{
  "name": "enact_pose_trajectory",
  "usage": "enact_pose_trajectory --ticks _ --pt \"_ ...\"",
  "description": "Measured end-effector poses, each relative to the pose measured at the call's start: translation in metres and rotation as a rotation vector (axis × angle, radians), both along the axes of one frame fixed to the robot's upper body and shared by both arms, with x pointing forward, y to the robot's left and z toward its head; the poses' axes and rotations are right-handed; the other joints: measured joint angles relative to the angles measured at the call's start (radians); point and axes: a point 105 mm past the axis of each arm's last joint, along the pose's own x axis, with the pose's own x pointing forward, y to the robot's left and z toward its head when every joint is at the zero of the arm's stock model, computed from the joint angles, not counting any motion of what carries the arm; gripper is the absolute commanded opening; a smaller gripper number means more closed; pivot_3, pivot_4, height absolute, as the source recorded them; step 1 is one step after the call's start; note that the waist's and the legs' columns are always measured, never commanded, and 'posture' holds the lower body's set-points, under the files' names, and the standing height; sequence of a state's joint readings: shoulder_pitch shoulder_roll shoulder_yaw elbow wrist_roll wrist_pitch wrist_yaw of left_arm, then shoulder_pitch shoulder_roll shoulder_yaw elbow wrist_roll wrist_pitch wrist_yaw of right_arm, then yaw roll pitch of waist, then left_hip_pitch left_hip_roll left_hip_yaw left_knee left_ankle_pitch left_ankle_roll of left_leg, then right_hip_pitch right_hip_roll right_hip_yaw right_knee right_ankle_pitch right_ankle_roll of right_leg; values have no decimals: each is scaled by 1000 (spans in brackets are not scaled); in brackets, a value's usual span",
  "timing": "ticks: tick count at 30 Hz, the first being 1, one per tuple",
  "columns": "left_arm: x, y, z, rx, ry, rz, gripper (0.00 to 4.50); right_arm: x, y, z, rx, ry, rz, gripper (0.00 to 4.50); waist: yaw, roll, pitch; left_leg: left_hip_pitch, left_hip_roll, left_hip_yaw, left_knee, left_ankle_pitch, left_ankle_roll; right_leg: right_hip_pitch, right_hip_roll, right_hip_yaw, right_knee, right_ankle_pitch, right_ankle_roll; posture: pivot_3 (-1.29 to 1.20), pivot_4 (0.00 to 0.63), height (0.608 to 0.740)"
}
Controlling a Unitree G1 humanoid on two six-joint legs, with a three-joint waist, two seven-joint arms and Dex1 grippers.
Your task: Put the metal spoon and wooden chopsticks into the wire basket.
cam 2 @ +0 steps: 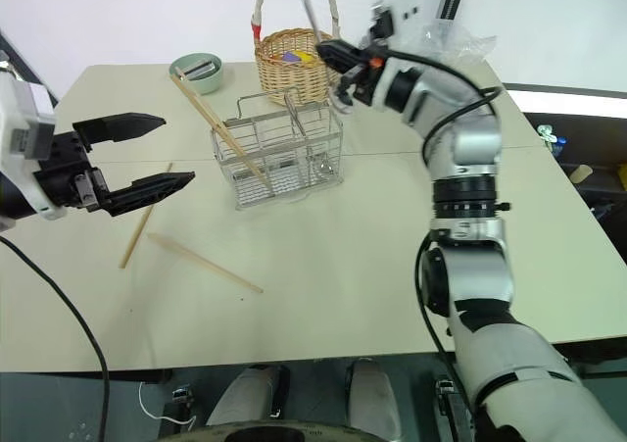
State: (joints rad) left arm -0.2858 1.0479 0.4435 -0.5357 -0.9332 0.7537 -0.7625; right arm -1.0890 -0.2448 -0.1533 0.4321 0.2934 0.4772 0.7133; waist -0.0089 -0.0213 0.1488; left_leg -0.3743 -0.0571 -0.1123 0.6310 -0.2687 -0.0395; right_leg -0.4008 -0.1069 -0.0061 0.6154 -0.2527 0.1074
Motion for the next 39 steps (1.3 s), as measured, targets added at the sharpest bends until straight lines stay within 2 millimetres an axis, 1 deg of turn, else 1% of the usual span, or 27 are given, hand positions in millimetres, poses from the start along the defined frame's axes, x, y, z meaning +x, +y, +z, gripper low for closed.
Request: enact_pose_trajectory --ticks 4,8,14,21,25,26,28,29,31,32,34,37,39 --pt "-1 3 1 -5 -5 15 4500 13 9 -13 32 21 -63 29 -9 -1 0 -1 0 2 -1 0 0 2 0 1 0 0 0 0 150 681" --pt "-4 7 4 -7 -23 32 4500 21 12 -24 46 40 -94 29 -13 0 0 0 1 1 -3 0 0 1 3 1 1 0 0 0 150 681" --pt "-8 8 1 -10 -27 57 4500 15 41 -31 75 54 -26 29 -34 0 0 1 2 0 -2 0 0 0 5 1 5 0 0 0 150 681" --pt "-8 9 2 -14 -34 72 4500 15 40 -30 127 69 -32 29 -34 3 2 1 2 0 0 0 0 1 5 1 5 0 0 0 150 681" --pt "-7 8 6 -17 -52 70 4500 15 40 -31 116 68 -33 1471 -35 3 2 1 2 0 -2 0 0 0 5 1 6 0 0 0 150 681" --pt "-6 7 7 -18 -55 66 4500 15 39 -33 106 70 -35 2029 -34 3 2 1 2 0 -2 0 0 0 5 1 6 0 0 0 150 681" --pt "-5 7 7 -21 -51 64 4500 15 38 -42 85 80 -43 2998 -34 3 2 1 2 0 -2 0 0 0 5 1 6 0 0 0 150 681" --pt "-4 7 6 -28 -50 65 4500 15 36 -49 67 89 -50 3565 -35 3 2 1 2 1 -2 0 0 0 5 1 6 0 0 0 150 681" --pt "-3 9 6 -34 -48 71 4500 14 33 -58 51 100 -63 4419 -35 3 2 0 2 1 -2 0 0 -1 5 2 6 0 0 0 150 681" --pt "-3 8 6 -35 -48 70 4500 14 31 -59 47 100 -69 4419 -35 3 2 0 2 1 -2 0 0 -1 5 2 6 0 0 0 150 681" --pt "-1 7 5 -35 -44 66 4500 14 24 -53 40 81 -83 4419 -33 3 2 0 2 1 -1 0 0 -1 5 2 6 0 0 0 150 681" --pt "2 8 5 -36 -41 71 4500 12 6 -37 39 33 -107 4419 -32 3 2 1 2 0 -1 0 0 0 5 1 6 0 0 0 150 681" --pt "5 12 5 -43 -41 92 4500 8 -7 -25 39 7 -105 4419 -33 2 1 1 2 1 -1 0 0 0 5 1 5 0 0 0 150 681"
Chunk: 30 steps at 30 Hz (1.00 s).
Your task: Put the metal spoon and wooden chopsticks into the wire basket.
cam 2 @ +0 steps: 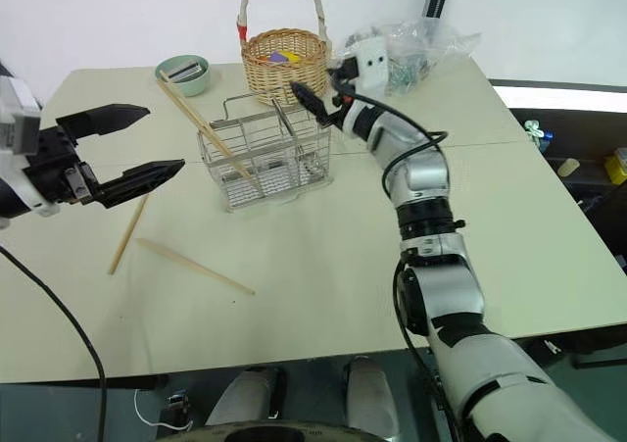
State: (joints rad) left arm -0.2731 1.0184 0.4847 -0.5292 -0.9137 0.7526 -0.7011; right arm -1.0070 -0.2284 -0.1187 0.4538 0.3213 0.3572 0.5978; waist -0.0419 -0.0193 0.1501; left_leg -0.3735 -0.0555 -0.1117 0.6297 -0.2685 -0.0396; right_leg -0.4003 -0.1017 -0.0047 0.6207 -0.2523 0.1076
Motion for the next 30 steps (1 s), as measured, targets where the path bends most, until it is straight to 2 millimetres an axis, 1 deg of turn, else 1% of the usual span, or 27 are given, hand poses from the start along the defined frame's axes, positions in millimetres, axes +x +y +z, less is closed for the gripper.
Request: enact_pose_trajectory --ticks 2,4,6,7,8,9,10,11,12,13,14,16,19,22,26,30 --pt "8 9 0 -14 -1 57 4500 -9 -14 16 -25 -40 34 4419 0 -2 -1 0 0 0 0 0 0 0 0 0 0 0 0 0 150 681" --pt "20 25 -1 -23 -1 158 4500 -25 -27 33 -88 -101 101 4419 3 -1 -1 0 0 0 0 0 0 0 0 0 0 0 0 0 150 681" --pt "37 52 -4 -41 9 311 4500 -48 -37 53 -169 -174 187 4419 5 -2 -1 1 0 0 -1 0 0 1 0 -1 -1 0 1 0 150 681" --pt "43 60 -5 -49 18 358 4500 -56 -39 58 -202 -198 219 4419 4 -3 -2 1 0 0 -1 0 0 1 1 -1 -1 0 1 0 150 681" --pt "50 71 -7 -64 39 420 4500 -71 -40 58 -274 -224 280 4419 3 -3 -2 1 0 -1 -1 0 0 2 1 -1 -2 0 1 0 150 681" --pt "54 79 -9 -70 54 463 4500 -79 -40 56 -314 -228 322 4419 1 -4 -2 1 1 -1 -1 0 1 2 1 -1 -3 0 1 0 150 681" --pt "60 90 -13 -85 90 519 4500 -91 -42 48 -375 -221 380 4419 0 -4 -2 1 1 0 -1 0 1 3 1 -1 -3 0 2 0 150 681" --pt "62 97 -16 -90 112 552 4500 -96 -42 42 -399 -209 411 4419 -3 -4 -2 1 1 0 -1 0 1 3 1 -1 -4 2 4 0 150 681" --pt "68 100 -21 -95 158 583 4500 -106 -48 31 -442 -176 455 4419 1 -4 -2 0 0 -1 -1 0 1 3 0 -1 -4 2 5 0 150 681" --pt "74 108 -27 -99 220 635 4500 -120 -52 16 -489 -121 517 4419 6 -5 -1 0 0 -1 0 0 1 3 0 -1 -5 2 5 0 150 681" --pt "77 118 -34 -98 266 686 4500 -128 -53 8 -507 -87 559 4419 7 -5 -2 0 0 -1 0 0 1 4 0 -1 -4 2 6 0 150 681" --pt "83 126 -50 -86 372 751 4500 -143 -55 -6 -528 -26 613 4419 10 -5 -1 0 0 -1 1 0 1 4 -1 -1 -5 3 7 0 150 681" --pt "92 127 -71 -41 486 785 4500 -158 -54 -19 -551 16 656 4419 18 -7 -1 0 1 0 1 0 1 3 -1 -1 -5 3 7 0 150 681" --pt "102 125 -87 -17 559 794 4500 -166 -53 -26 -554 36 657 4419 27 -8 -2 0 1 0 1 0 0 3 -1 -1 -5 3 7 0 150 681" --pt "118 122 -108 16 640 794 4500 -176 -48 -28 -527 44 653 4419 35 -9 -2 -1 1 -1 1 0 0 3 -2 -1 -5 3 7 0 150 681" --pt "133 122 -122 18 695 807 4500 -185 -50 -30 -497 60 629 4419 42 -12 -3 -2 0 0 1 0 0 3 -3 -1 -7 4 8 0 150 681"
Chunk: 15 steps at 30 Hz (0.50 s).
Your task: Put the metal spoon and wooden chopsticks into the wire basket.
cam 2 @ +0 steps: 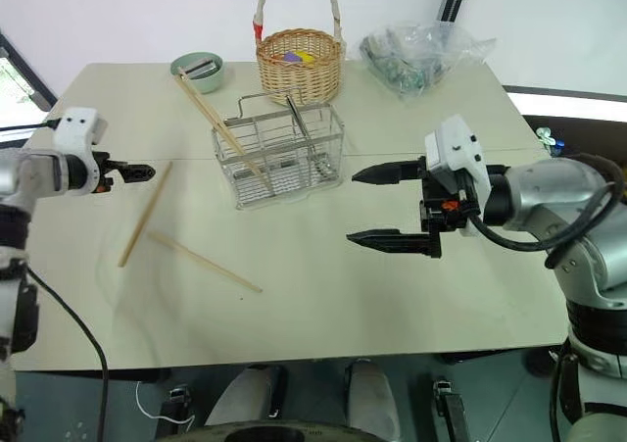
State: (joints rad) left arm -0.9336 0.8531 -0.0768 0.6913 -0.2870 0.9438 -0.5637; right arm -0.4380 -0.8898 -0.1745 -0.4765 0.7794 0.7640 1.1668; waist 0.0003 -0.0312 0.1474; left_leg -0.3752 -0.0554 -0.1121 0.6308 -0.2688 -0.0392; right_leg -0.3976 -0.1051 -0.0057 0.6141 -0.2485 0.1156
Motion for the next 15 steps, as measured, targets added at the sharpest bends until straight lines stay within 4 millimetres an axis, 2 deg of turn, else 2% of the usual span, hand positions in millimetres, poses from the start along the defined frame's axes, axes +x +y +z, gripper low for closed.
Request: enact_pose_trajectory --ticks 6,11,14,15 --pt "15 -13 -21 -31 56 -31 4500 -6 1 3 35 7 -37 4419 7 -1 0 -1 0 1 0 0 0 -1 -1 0 0 0 1 0 150 681" --pt "13 -15 -42 -12 123 -47 4500 -7 -1 5 60 9 -67 4419 9 -1 0 -1 0 1 0 0 0 -1 -2 0 0 0 1 0 150 681" --pt "14 -14 -43 1 132 -44 4500 -7 -1 3 63 16 -82 4419 11 -2 0 0 0 1 0 0 0 0 -2 -1 0 1 2 0 150 681" --pt "14 -13 -43 5 133 -42 3960 -8 -1 3 66 16 -83 4485 11 -2 0 0 0 1 0 0 0 0 -2 -1 0 1 2 0 150 681"
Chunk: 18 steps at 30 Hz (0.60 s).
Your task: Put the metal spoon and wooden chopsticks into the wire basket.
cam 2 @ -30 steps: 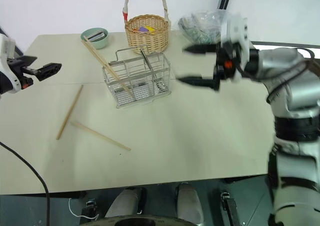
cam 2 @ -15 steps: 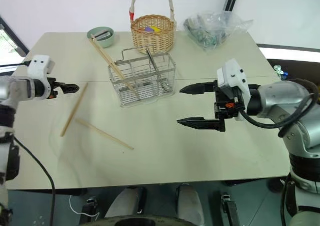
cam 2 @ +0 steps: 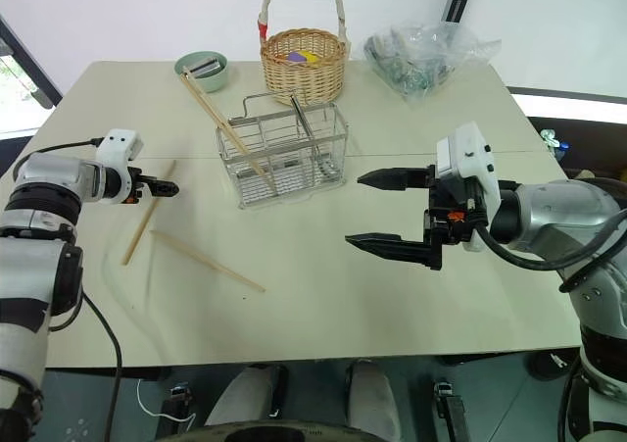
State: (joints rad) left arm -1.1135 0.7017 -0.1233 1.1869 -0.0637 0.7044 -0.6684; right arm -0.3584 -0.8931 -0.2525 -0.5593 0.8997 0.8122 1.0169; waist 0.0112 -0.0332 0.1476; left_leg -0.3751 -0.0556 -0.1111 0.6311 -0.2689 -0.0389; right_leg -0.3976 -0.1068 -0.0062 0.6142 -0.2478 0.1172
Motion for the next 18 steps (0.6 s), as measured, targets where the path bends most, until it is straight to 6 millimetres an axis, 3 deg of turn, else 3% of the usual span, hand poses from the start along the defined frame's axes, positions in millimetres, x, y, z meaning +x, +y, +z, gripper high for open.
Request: enact_pose_trajectory --ticks 1,8,18 --pt "-1 2 -1 9 3 4 3620 0 0 1 4 0 1 4485 -1 0 0 0 0 0 0 0 0 0 0 0 0 0 0 0 150 681" --pt "0 3 -2 16 -6 2 51 0 -3 2 8 -1 -23 4485 0 0 0 1 0 0 0 0 0 1 0 0 0 0 0 0 150 681" --pt "5 13 4 28 -76 81 10 0 -5 -2 13 0 -34 4485 -1 -1 0 0 0 0 0 0 0 0 0 0 1 0 1 0 150 681"
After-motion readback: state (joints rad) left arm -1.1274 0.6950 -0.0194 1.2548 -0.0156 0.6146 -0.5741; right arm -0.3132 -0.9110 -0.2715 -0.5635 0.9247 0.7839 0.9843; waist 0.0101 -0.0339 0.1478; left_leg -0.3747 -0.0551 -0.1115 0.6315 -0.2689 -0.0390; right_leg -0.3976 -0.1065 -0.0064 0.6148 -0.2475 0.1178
